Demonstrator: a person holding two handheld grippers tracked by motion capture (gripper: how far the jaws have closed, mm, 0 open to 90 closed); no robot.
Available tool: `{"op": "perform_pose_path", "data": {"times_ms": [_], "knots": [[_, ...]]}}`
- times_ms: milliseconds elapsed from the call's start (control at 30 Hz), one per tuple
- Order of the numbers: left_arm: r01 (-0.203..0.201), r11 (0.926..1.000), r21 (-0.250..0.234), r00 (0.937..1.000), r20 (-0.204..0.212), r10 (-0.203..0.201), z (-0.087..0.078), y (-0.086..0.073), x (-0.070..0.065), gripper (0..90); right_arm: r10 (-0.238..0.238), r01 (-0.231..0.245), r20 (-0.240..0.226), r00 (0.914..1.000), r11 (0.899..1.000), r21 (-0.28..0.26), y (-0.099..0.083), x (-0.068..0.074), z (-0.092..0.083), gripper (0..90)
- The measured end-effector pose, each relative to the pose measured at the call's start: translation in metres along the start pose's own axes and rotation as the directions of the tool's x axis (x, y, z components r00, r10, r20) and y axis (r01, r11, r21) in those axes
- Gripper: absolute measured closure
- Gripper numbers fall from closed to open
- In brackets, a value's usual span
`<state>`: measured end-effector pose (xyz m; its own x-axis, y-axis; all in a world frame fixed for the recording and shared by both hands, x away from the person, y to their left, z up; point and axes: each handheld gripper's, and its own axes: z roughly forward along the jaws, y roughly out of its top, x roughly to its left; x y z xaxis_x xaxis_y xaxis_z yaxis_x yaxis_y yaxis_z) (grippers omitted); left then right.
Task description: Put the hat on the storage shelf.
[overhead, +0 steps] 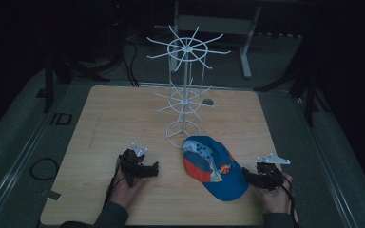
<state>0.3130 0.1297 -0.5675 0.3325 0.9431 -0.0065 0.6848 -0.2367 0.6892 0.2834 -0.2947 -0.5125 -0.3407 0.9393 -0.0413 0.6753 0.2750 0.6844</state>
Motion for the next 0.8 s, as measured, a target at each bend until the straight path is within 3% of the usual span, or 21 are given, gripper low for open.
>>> {"op": "perform_pose_path", "data": {"times_ms": [233,300,400,800], "knots": [[-0.001,1.0000,0.001,1.0000,0.000,0.001,0.000,0.000,0.000,2.4,-0.066,0.066,-0.068,0.9955,0.998,-0.001,0.010,0.009,-0.002,40.4],[0.001,1.0000,-0.001,1.0000,0.000,-0.001,0.000,0.000,0.000,2.4,-0.102,0.102,-0.096,0.9902,0.995,0.002,0.015,0.014,-0.002,40.3],[0.002,1.0000,-0.002,1.0000,0.000,-0.002,0.000,0.000,0.000,2.4,-0.119,0.120,-0.115,0.9862,0.993,0.002,0.020,0.016,-0.002,40.4],[0.001,1.0000,-0.002,1.0000,0.000,-0.001,0.000,0.000,0.000,2.4,-0.168,0.170,-0.135,0.9765,0.985,0.001,0.039,0.024,-0.003,40.3]]}}
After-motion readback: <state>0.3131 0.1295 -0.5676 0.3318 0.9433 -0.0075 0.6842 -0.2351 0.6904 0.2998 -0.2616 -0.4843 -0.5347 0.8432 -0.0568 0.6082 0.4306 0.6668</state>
